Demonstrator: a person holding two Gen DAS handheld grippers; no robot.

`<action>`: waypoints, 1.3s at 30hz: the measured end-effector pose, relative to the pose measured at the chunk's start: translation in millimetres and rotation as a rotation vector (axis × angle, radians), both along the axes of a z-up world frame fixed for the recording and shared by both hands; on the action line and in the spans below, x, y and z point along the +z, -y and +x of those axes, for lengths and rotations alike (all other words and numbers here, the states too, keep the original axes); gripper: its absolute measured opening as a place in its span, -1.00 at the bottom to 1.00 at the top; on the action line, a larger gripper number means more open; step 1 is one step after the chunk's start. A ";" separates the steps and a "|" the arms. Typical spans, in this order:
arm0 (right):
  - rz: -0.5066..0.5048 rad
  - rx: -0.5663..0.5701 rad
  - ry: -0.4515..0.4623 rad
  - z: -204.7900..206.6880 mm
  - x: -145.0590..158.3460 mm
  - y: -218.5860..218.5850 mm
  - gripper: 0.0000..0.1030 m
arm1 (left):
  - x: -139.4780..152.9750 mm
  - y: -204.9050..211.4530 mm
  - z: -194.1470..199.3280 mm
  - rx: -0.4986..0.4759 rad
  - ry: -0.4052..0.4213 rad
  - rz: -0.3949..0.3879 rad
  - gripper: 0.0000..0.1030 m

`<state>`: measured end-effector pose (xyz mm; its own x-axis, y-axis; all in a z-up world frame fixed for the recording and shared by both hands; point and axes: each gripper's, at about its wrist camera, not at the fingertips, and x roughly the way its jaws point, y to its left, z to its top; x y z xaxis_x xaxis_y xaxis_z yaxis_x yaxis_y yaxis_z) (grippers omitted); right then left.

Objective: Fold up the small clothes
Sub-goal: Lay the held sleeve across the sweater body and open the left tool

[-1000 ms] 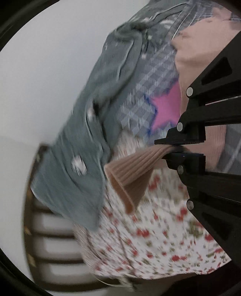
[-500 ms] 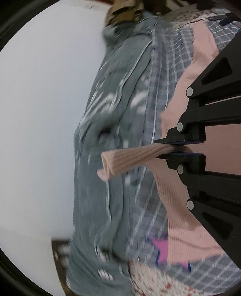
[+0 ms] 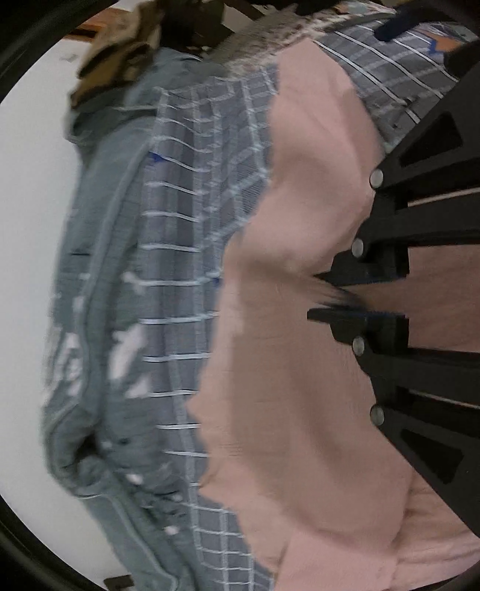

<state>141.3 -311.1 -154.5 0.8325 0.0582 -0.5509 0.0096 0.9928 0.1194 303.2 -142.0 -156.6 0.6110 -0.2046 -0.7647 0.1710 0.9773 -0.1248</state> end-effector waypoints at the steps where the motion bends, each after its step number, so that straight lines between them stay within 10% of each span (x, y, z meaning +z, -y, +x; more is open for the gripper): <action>1: -0.008 0.003 0.000 -0.3 -0.4 -2.1 0.84 | -2.2 -6.2 0.1 0.007 -0.025 -0.010 -0.67; 3: -0.020 0.010 -0.001 0.1 -1.5 -4.9 0.85 | -0.7 -26.1 -3.4 0.039 -0.047 -0.054 -0.45; 7: -0.034 0.016 -0.011 1.0 -4.8 -12.3 0.85 | 19.2 -88.6 -23.6 0.160 0.038 -0.065 0.61; 18: -0.097 0.038 -0.018 4.8 -8.7 -43.0 0.85 | 10.2 -265.6 -55.6 0.459 0.033 -0.081 0.57; 23: -0.156 0.062 -0.026 8.5 -14.2 -59.0 0.85 | -9.6 -297.1 -40.0 0.471 -0.021 -0.141 0.13; 25: -0.180 0.066 -0.043 11.7 -18.8 -64.3 0.85 | -17.9 -300.9 -35.9 0.449 -0.027 -0.156 -0.72; 30: -0.202 0.062 -0.051 10.4 -19.1 -67.0 0.84 | -17.0 -312.0 -45.2 0.491 0.031 -0.207 -0.73; 39: -0.140 -0.060 -0.032 1.6 20.3 -0.5 0.70 | 10.0 -260.7 -47.1 0.420 0.103 0.028 -0.15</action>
